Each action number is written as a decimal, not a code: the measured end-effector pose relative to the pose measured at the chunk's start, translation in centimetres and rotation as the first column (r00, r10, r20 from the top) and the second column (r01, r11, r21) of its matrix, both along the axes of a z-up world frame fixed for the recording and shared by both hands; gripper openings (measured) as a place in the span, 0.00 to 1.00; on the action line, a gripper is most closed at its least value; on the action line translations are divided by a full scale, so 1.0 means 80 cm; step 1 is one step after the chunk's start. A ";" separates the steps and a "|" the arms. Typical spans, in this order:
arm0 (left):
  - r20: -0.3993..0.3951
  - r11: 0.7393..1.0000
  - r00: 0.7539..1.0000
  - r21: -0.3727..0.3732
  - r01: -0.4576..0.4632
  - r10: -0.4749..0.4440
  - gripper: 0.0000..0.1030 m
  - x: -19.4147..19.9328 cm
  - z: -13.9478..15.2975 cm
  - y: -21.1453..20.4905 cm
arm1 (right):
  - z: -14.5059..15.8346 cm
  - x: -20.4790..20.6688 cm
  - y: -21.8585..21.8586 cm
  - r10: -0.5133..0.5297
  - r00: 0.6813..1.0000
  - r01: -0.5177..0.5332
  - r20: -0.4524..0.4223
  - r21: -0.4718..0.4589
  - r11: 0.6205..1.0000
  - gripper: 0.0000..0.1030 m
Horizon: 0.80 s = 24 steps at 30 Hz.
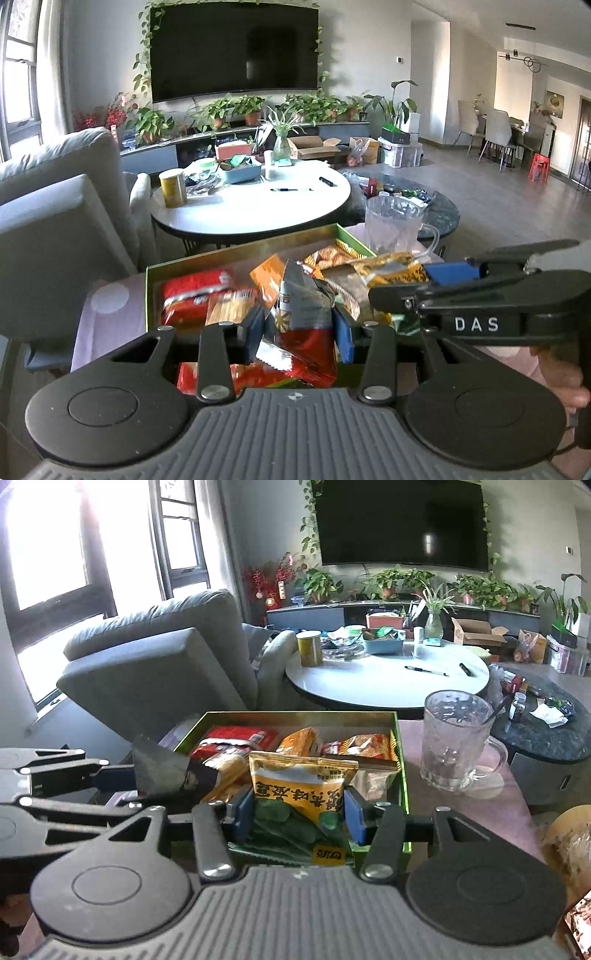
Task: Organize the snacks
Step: 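Carry the chip bag and seaweed bag over the green box with both grippers, then lower both bags into the box and open both grippers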
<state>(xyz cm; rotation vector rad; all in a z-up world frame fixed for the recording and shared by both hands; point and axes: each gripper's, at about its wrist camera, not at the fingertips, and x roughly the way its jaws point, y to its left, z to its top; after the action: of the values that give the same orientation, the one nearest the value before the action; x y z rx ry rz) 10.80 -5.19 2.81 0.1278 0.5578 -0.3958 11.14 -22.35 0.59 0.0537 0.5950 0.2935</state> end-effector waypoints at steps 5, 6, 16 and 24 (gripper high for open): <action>-0.010 1.000 1.000 0.007 0.001 -0.001 0.36 0.026 -0.003 -0.007 | -0.003 0.018 -0.010 -0.011 1.000 0.012 -0.025 0.045 0.999 0.46; -0.014 1.000 1.000 0.006 0.000 0.000 0.36 0.031 -0.004 -0.008 | -0.003 0.018 -0.009 -0.013 1.000 0.015 -0.026 0.048 0.999 0.46; -0.070 1.000 0.998 -0.003 -0.009 0.009 0.36 0.068 -0.024 -0.009 | -0.016 0.050 -0.018 -0.022 0.997 0.029 -0.074 0.097 0.995 0.46; -0.095 1.000 0.995 -0.005 -0.016 0.016 0.36 0.078 -0.032 -0.011 | -0.022 0.057 -0.019 -0.024 0.995 0.036 -0.099 0.119 0.992 0.46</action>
<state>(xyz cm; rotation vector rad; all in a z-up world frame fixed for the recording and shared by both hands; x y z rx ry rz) 17.06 -6.10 0.22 0.0998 0.6506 -0.3890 15.67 -23.84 -1.17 0.1940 0.6727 0.2984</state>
